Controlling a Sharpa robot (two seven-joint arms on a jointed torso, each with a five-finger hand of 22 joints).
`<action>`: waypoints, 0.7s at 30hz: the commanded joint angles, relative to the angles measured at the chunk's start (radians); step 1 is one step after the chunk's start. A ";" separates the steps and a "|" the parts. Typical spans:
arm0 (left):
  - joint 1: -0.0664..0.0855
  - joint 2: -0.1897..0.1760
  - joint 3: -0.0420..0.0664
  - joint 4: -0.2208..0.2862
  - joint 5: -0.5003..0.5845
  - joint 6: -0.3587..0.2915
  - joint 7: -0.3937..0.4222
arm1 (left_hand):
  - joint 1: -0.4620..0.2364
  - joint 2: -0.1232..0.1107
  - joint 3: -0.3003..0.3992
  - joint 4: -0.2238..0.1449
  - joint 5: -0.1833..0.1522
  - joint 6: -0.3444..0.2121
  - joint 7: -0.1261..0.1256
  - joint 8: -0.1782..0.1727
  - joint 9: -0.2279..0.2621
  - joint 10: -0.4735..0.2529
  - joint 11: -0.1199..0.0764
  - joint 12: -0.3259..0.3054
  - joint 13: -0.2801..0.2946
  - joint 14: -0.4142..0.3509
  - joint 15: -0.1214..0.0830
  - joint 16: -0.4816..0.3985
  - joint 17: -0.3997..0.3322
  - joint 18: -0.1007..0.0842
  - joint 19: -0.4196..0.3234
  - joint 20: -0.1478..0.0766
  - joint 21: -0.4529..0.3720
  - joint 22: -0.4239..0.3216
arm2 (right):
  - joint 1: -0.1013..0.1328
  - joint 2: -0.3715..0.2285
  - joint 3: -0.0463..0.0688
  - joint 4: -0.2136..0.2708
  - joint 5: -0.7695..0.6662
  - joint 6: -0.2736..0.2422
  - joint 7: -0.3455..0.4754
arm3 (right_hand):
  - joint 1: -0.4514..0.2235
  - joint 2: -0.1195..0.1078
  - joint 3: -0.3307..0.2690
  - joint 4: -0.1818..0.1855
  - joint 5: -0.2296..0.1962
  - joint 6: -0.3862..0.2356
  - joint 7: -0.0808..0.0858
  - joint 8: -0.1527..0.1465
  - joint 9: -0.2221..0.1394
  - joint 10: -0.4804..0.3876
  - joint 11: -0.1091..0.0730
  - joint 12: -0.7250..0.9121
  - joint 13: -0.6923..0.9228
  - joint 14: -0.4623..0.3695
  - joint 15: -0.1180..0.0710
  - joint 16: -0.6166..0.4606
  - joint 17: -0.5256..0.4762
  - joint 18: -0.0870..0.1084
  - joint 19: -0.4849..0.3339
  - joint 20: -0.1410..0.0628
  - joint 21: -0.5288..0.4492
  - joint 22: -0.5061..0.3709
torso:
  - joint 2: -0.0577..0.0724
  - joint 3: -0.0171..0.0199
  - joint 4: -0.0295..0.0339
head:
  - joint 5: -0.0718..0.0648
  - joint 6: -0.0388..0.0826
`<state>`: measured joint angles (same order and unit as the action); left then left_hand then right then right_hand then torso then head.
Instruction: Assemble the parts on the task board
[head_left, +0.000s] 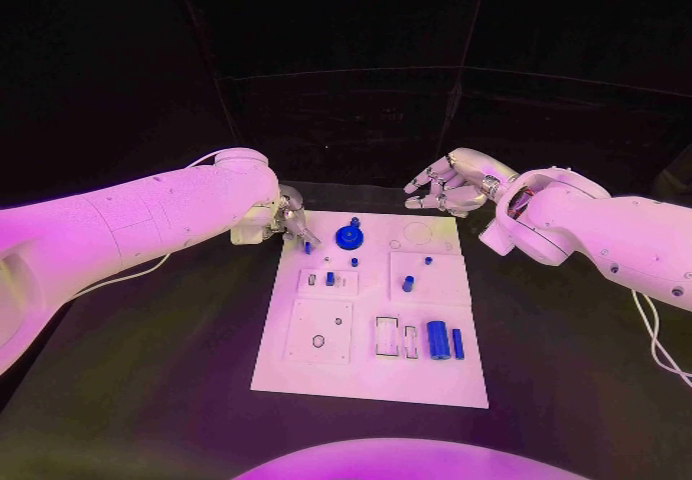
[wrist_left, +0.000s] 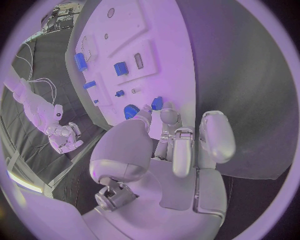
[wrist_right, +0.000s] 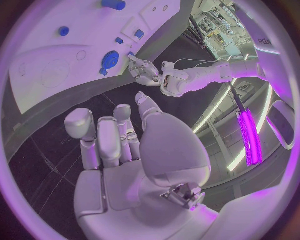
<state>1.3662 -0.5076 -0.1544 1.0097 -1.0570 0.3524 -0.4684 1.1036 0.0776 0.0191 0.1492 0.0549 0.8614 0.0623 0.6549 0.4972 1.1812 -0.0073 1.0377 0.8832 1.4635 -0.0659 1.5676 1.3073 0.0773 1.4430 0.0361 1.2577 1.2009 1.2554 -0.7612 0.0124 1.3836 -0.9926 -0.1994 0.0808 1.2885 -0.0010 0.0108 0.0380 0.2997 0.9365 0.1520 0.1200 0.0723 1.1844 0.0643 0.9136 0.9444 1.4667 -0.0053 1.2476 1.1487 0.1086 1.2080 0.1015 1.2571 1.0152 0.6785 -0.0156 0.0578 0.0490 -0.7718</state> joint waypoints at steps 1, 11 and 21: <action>0.001 -0.002 0.000 0.005 -0.005 -0.004 0.006 | 0.026 0.006 0.010 -0.017 -0.001 0.005 0.001 0.005 -0.003 0.006 -0.002 0.003 -0.002 0.107 -0.007 0.003 0.263 0.003 0.008 -0.001 0.005 0.002 | 0.002 0.001 0.001 0.001 -0.001 -0.001 0.004 | -0.001 0.008 -0.005 0.003 0.003 -0.005 0.000 0.005 -0.001 -0.005 -0.001 -0.003 0.000 0.013 -0.006 -0.007 -0.002 0.007 -0.007 0.000 -0.005 -0.001 | 0.001 0.0001 -0.0005 | -0.002 -0.001; 0.001 -0.003 0.000 0.015 -0.004 -0.007 0.030 | 0.135 0.050 0.088 -0.099 -0.007 0.000 -0.010 0.000 -0.016 0.001 -0.012 -0.009 -0.014 0.107 -0.015 0.003 0.263 0.002 0.008 -0.008 0.008 0.009 | 0.002 0.002 0.001 0.000 -0.001 0.001 0.005 | 0.000 0.010 -0.004 0.003 0.004 -0.005 0.000 0.005 -0.001 -0.004 -0.001 -0.002 0.000 0.013 -0.006 -0.007 -0.001 0.007 -0.006 -0.001 -0.005 -0.001 | 0.000 0.0003 -0.0002 | 0.000 -0.004; -0.001 -0.019 0.000 0.035 0.028 -0.039 0.036 | 0.190 0.064 0.200 -0.171 -0.007 -0.005 -0.010 0.001 -0.018 0.014 -0.012 -0.012 -0.012 0.107 -0.016 0.003 0.263 -0.001 0.011 -0.012 0.017 0.022 | 0.002 0.002 0.001 0.000 -0.001 0.001 0.005 | 0.000 0.010 -0.004 0.003 0.004 -0.005 0.000 0.005 -0.001 -0.004 -0.001 -0.002 0.000 0.013 -0.006 -0.007 -0.001 0.007 -0.006 -0.001 -0.005 -0.001 | 0.001 0.0000 0.0007 | 0.003 -0.005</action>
<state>1.3641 -0.5246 -0.1547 1.0413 -1.0462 0.3383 -0.4476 1.2790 0.1342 0.1663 0.0277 0.0448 0.8559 0.0529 0.6513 0.4741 1.1868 -0.0196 1.0260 0.8701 1.4671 -0.0770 1.5676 1.3073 0.0772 1.4499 0.0292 1.2711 1.2220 1.2554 -0.7597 0.0124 1.3825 -0.9926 -0.1993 0.0807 1.2885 -0.0010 0.0108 0.0380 0.2997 0.9365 0.1520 0.1199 0.0724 1.1843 0.0643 0.9136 0.9445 1.4667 -0.0053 1.2476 1.1487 0.1085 1.2080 0.1015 1.2571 1.0153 0.6792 -0.0156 0.0578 0.0519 -0.7769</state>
